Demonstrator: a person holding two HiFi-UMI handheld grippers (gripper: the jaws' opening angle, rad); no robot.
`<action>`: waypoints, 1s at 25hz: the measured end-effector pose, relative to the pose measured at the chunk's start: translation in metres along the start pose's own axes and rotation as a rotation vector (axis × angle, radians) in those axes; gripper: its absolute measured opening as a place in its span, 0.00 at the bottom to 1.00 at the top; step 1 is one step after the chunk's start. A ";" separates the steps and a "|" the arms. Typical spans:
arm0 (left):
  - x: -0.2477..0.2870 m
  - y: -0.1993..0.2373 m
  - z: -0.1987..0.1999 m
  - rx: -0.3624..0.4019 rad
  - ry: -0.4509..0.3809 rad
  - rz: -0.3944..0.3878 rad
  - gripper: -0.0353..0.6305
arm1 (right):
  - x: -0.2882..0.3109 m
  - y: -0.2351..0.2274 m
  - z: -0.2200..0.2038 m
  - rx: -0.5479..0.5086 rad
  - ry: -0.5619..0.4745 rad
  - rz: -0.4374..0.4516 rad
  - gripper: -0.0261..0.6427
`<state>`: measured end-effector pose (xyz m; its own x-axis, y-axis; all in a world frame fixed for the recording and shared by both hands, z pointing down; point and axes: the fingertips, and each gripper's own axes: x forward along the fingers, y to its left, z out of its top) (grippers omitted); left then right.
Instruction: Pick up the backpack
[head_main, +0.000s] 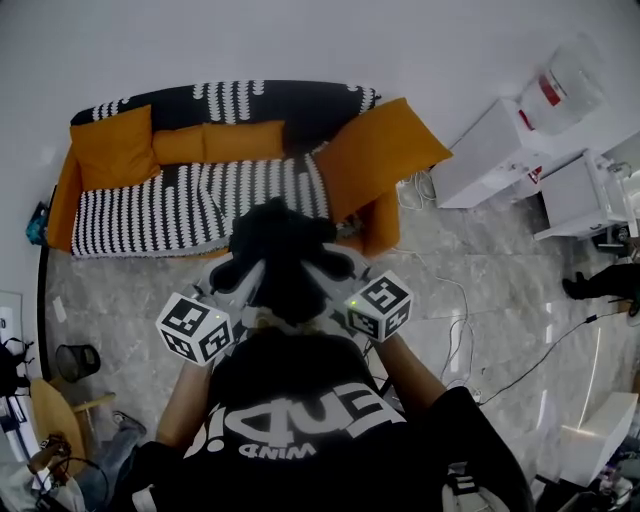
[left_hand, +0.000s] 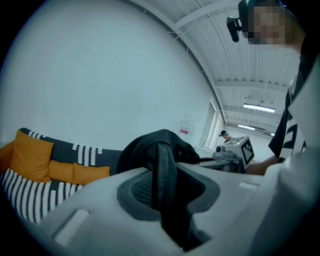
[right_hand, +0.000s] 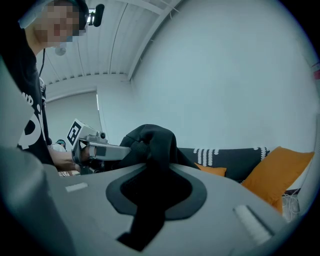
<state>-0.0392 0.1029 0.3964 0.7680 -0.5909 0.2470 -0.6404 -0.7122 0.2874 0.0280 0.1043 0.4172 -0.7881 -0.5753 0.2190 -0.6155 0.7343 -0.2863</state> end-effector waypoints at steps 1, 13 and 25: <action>0.001 0.001 0.003 0.003 0.000 0.000 0.18 | 0.001 -0.001 0.002 0.001 -0.004 0.001 0.14; 0.007 0.012 0.012 -0.004 -0.003 0.008 0.18 | 0.013 -0.011 0.013 -0.014 0.008 0.027 0.14; 0.004 0.013 0.006 -0.016 0.004 0.012 0.18 | 0.015 -0.008 0.007 -0.013 0.034 0.062 0.13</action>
<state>-0.0447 0.0886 0.3952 0.7602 -0.5980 0.2540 -0.6497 -0.6989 0.2989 0.0210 0.0873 0.4159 -0.8240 -0.5164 0.2329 -0.5657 0.7726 -0.2883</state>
